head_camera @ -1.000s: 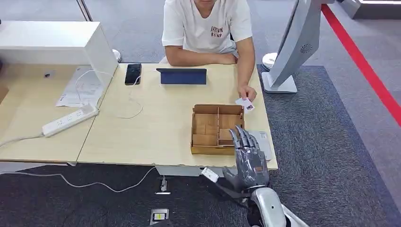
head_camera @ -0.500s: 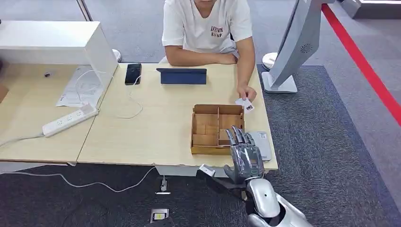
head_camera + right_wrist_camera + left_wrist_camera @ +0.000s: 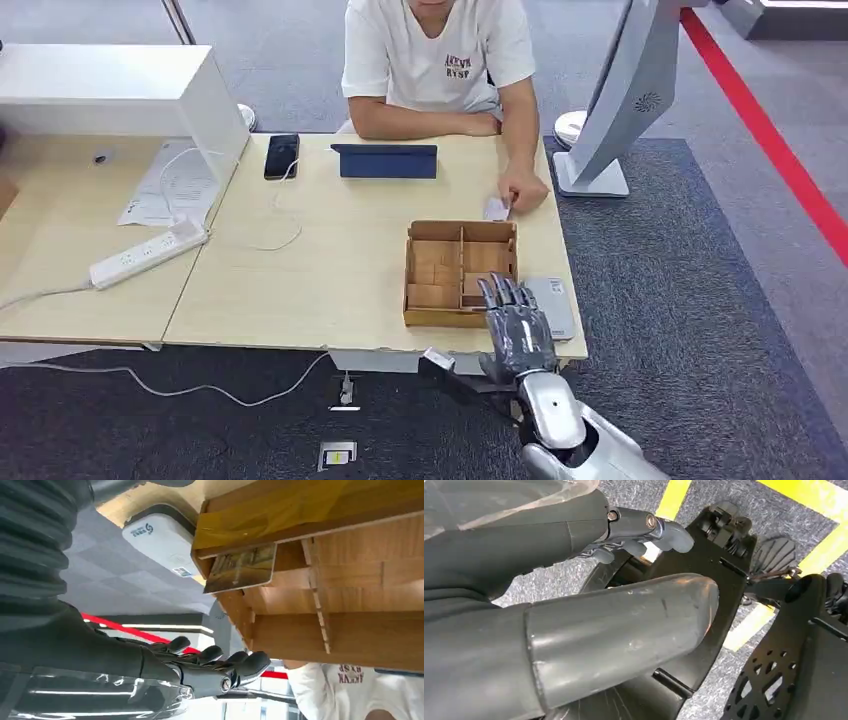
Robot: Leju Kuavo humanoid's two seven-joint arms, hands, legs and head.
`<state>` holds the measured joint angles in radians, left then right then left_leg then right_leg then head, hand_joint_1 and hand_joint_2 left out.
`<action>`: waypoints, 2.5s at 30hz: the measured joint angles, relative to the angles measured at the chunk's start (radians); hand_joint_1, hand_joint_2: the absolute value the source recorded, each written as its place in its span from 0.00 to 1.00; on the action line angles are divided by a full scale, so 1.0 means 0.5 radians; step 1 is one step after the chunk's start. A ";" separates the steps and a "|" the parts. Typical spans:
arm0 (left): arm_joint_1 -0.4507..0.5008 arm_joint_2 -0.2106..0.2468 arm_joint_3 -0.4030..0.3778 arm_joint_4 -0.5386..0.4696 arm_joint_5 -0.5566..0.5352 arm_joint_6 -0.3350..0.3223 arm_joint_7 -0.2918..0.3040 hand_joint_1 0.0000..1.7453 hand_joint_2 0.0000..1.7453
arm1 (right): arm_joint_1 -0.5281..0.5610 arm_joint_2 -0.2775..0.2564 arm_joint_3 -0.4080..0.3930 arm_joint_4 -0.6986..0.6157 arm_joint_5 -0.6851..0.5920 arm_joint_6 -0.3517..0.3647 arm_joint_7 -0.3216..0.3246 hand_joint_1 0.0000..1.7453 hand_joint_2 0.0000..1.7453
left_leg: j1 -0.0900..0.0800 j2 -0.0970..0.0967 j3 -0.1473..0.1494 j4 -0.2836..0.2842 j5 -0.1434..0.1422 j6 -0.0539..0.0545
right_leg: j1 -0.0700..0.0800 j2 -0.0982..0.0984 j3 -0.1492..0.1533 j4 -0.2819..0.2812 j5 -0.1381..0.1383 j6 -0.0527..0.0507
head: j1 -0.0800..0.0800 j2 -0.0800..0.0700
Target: Pass the card to the sensor for recognition and then transmit it.
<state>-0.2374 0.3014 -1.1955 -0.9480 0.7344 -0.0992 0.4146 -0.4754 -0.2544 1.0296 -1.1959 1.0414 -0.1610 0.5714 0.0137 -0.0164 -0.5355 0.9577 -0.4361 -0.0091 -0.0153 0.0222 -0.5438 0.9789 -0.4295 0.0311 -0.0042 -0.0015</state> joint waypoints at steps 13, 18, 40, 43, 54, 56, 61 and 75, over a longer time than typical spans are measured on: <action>-0.018 -0.028 0.027 0.037 -0.043 -0.031 0.016 0.00 0.00 | -0.158 -0.004 0.074 0.105 -0.020 0.167 0.026 0.00 1.00 | 0.000 0.000 0.000 0.000 0.000 0.000 | 0.000 0.000 0.000 0.000 0.000 0.000 | 0.000 0.000; -0.018 -0.034 0.039 0.047 -0.049 -0.031 0.015 0.00 0.00 | -0.212 -0.009 0.100 0.127 -0.049 0.173 0.055 0.00 1.00 | 0.000 0.000 0.000 0.000 0.000 0.000 | 0.000 0.000 0.000 0.000 0.000 0.001 | 0.000 0.000; -0.011 -0.038 0.047 0.060 -0.046 -0.014 0.006 0.00 0.00 | -0.316 -0.011 0.179 0.267 -0.182 0.199 0.096 0.00 1.00 | 0.000 0.000 0.000 0.000 0.000 0.000 | 0.000 0.000 0.000 0.000 0.001 0.001 | 0.000 0.000; -0.012 -0.038 0.047 0.060 -0.047 -0.014 0.007 0.00 0.00 | -0.326 -0.011 0.179 0.284 -0.195 0.199 0.101 0.00 1.00 | 0.000 0.000 0.000 0.000 0.000 0.000 | 0.000 0.000 0.000 0.000 0.001 0.001 | 0.000 0.000; -0.040 -0.052 0.047 0.081 -0.061 -0.069 0.024 0.00 0.00 | -0.357 -0.009 0.179 0.318 -0.204 0.192 0.126 0.00 1.00 | 0.000 0.000 0.000 0.000 0.000 0.000 | 0.000 0.000 0.000 0.000 0.001 0.001 | 0.000 0.000; -0.051 -0.058 0.046 0.089 -0.063 -0.075 0.024 0.00 0.00 | -0.364 -0.008 0.181 0.318 -0.204 0.191 0.126 0.00 1.00 | 0.000 0.000 0.000 0.000 0.000 0.000 | 0.000 0.000 0.000 0.000 0.001 0.001 | 0.000 0.000; -0.070 -0.075 0.046 0.115 -0.061 -0.093 0.024 0.00 0.00 | -0.391 0.005 0.197 0.320 -0.204 0.175 0.107 0.00 1.00 | 0.000 0.000 0.000 0.000 0.000 0.000 | 0.000 0.000 0.000 0.000 0.001 0.001 | 0.000 0.000; -0.090 -0.100 0.044 0.164 -0.047 -0.111 0.012 0.00 0.00 | -0.416 0.064 0.234 0.357 -0.229 0.142 0.052 0.00 1.00 | 0.000 0.000 0.000 0.000 0.000 0.000 | 0.000 0.000 0.000 0.000 0.001 0.001 | 0.000 0.000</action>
<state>-0.2822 0.2514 -1.1734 -0.8659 0.7111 -0.1545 0.4208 -0.6833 -0.2224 1.1463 -1.0174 0.9270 -0.0900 0.5974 0.0137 -0.0164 -0.5356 0.9579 -0.4360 -0.0090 -0.0153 0.0222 -0.5438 0.9791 -0.4291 0.0315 -0.0042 -0.0015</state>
